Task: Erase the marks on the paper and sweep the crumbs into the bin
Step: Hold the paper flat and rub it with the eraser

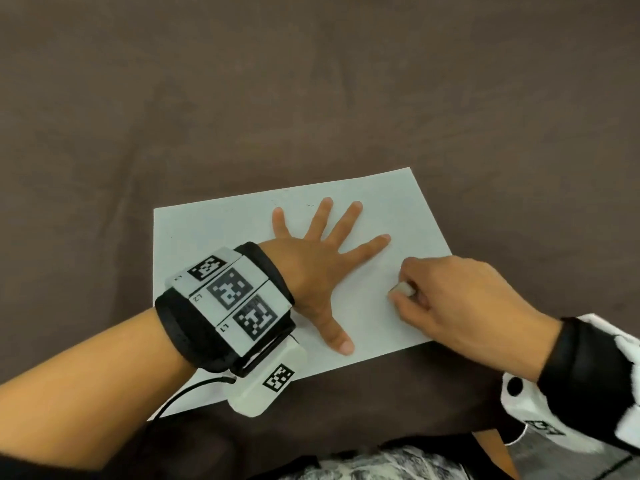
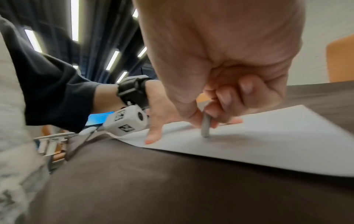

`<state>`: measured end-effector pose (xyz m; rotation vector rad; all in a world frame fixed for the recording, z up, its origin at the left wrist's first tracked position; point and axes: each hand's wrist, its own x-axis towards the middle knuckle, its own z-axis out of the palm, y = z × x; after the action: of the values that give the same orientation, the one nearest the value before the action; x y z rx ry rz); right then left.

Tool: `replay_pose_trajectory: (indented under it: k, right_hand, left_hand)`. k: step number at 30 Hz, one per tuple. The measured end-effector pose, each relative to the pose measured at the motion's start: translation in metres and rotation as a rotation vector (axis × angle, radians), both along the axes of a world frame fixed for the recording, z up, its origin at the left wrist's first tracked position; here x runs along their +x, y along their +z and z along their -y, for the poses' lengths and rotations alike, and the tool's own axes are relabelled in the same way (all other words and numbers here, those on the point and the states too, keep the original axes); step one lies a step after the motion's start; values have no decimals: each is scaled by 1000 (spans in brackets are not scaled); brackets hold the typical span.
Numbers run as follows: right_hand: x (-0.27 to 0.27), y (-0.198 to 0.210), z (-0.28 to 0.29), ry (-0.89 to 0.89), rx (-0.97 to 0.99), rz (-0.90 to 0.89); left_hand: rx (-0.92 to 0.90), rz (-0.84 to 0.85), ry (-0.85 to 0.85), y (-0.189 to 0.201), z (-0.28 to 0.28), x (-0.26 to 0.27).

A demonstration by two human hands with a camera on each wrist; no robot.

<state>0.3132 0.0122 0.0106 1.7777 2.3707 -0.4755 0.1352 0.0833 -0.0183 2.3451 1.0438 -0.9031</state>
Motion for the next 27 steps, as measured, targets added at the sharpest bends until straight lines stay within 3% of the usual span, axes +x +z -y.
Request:
replay_pose_trajectory:
  k: [4, 8, 14, 20, 24, 27]
  right_hand:
    - [-36, -9, 29, 134, -60, -79]
    - [-5, -6, 11, -60, -22, -40]
    - [-29, -13, 24, 32, -33, -96]
    - [28, -11, 4, -168, 27, -90]
    - [35, -9, -9, -106, -14, -160]
    - [38, -5, -24, -3, -57, -210]
  left_hand:
    - [0, 0, 0, -2, 0, 0]
    - [19, 20, -3, -3, 0, -1]
    - [22, 6, 5, -4, 0, 2]
    - [11, 20, 6, 0, 1, 0]
    - [47, 44, -15, -1, 1, -1]
    - [150, 162, 9, 3, 4, 4]
